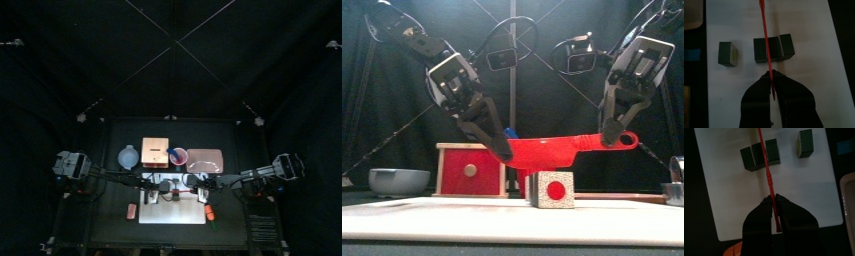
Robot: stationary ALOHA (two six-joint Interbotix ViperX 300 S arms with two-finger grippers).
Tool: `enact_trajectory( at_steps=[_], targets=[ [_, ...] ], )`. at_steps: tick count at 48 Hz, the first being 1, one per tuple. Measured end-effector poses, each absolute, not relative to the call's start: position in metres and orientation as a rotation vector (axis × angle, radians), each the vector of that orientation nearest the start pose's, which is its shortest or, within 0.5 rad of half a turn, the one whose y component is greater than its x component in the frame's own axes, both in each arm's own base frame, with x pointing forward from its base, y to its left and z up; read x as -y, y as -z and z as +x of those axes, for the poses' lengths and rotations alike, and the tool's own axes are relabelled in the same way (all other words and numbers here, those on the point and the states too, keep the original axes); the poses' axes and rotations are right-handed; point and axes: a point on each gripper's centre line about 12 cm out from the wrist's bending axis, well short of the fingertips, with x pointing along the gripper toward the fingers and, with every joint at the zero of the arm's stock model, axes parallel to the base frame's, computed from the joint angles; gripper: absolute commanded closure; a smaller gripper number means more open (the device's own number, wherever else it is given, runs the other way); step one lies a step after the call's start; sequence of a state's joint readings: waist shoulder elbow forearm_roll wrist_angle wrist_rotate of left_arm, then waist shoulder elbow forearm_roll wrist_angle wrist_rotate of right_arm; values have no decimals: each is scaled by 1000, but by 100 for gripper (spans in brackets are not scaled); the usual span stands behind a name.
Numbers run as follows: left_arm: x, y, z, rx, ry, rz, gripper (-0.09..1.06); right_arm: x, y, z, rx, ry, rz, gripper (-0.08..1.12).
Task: Place sushi on board then cut the sushi with the knife then place the pieces on the plate
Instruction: Cut the sushi into 4 pieces
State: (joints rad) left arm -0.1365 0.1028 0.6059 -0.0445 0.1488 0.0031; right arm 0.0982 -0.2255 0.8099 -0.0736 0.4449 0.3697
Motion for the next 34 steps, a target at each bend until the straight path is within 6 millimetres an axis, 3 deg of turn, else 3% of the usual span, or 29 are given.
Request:
enact_trajectory(
  at_steps=[25, 34],
  targets=[
    [55, -124, 392, -882, 115, 18, 54, -26, -155, 301, -1059, 102, 209, 65],
    [55, -111, 392, -914, 114, 20, 54, -27, -143, 303, -1096, 108, 215, 65]
  ],
)
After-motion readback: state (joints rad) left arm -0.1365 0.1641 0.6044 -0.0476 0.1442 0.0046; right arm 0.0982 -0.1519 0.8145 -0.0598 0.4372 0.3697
